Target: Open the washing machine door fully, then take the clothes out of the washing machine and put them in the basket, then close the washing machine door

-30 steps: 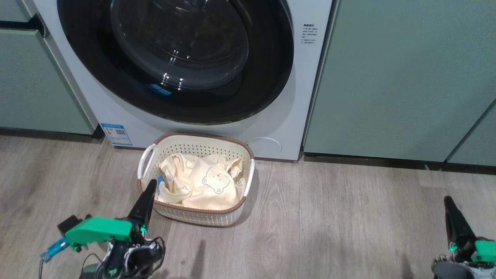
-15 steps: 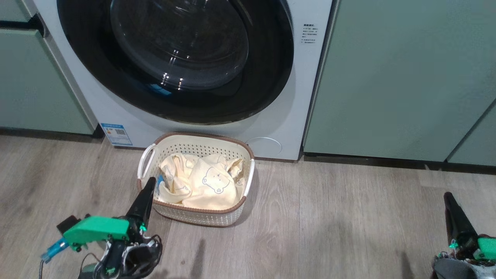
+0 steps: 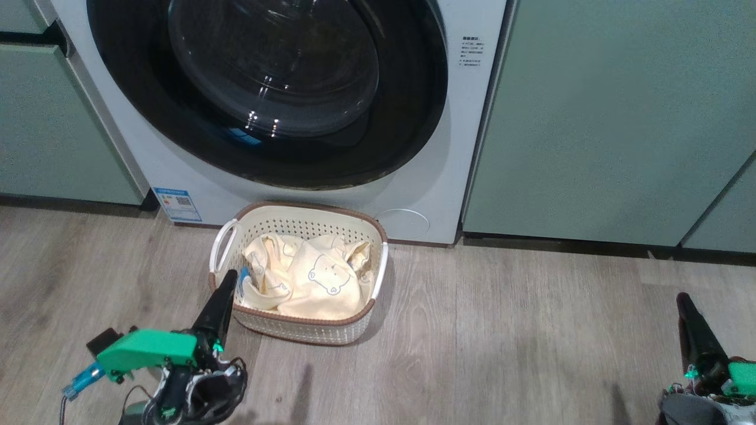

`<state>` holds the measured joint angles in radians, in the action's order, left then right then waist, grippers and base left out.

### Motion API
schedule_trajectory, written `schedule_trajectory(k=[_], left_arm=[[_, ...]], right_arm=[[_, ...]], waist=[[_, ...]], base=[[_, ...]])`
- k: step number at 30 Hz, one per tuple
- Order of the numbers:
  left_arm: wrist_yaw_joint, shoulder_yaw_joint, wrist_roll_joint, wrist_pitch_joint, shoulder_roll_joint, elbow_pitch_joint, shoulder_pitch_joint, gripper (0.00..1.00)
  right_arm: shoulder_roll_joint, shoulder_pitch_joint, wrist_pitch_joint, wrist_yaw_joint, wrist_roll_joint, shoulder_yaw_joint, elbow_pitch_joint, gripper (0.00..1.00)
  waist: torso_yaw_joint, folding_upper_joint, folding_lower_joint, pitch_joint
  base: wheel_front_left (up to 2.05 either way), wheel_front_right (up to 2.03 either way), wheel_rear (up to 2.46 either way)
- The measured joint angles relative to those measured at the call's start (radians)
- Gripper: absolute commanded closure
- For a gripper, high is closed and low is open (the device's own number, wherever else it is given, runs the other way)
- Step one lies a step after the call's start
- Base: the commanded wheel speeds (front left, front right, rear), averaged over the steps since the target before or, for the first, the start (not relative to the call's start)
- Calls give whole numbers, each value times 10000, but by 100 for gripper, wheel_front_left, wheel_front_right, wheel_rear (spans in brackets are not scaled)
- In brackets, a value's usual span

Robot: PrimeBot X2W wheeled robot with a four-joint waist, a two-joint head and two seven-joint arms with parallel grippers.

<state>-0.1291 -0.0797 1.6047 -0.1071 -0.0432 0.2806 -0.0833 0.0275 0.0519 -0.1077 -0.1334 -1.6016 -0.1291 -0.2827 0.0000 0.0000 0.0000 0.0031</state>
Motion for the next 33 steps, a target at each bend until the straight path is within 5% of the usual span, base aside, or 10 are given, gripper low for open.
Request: schedule_trajectory(k=[33], left_arm=[[0, 0, 0, 0, 2, 0, 0, 100]], right_arm=[[0, 0, 0, 0, 0, 0, 0, 100]], waist=[[0, 0, 0, 0]], base=[[0, 0, 0]])
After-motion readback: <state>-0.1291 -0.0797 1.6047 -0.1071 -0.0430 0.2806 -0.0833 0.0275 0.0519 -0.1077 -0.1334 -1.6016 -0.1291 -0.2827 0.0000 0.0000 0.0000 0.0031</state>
